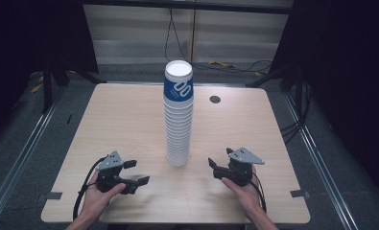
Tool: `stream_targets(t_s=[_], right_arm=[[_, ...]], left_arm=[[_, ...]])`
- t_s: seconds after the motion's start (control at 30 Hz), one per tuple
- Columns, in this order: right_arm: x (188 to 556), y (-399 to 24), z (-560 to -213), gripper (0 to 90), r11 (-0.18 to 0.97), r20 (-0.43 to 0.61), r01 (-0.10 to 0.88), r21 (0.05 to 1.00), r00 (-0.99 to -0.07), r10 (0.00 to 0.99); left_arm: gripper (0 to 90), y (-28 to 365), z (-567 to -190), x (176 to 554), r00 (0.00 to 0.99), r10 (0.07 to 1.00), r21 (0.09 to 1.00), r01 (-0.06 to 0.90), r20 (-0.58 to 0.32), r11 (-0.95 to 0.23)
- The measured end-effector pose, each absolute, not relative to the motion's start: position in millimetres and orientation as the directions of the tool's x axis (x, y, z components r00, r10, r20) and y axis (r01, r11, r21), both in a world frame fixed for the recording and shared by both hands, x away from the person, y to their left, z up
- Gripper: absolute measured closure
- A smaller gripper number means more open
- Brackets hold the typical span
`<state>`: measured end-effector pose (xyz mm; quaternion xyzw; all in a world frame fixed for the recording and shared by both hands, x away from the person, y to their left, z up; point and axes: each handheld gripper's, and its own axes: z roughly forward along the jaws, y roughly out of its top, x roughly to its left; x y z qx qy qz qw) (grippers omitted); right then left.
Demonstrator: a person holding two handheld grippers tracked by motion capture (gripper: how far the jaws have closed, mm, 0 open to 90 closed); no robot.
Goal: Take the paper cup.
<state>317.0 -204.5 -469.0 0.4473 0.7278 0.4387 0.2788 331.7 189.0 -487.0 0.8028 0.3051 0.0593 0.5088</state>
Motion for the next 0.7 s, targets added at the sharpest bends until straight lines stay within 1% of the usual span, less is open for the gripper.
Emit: stream_targets(t_s=[0.37,0.47,0.6,0.7], right_arm=[[319.8,-207.5,-467.8,21.7,0.206,0.035,0.432,0.878,-0.486,0.873],[321.1,-207.6,-464.9,21.8,0.215,0.040,0.440,0.872,-0.502,0.864],[321.7,-206.1,-458.9,23.1,0.207,0.075,0.451,0.868,-0.531,0.844],[320.8,-204.5,-456.3,23.7,0.212,0.077,0.453,0.866,-0.540,0.838]], left_arm=[[16.8,187.6,-487.9,334.5,0.802,0.556,0.850,0.436,-0.218,-0.295],[16.8,186.4,-488.2,334.0,0.800,0.569,0.851,0.424,-0.192,-0.309],[16.8,186.2,-487.9,332.4,0.802,0.564,0.852,0.424,-0.196,-0.308],[16.8,186.5,-487.6,331.5,0.804,0.563,0.854,0.419,-0.191,-0.309]])
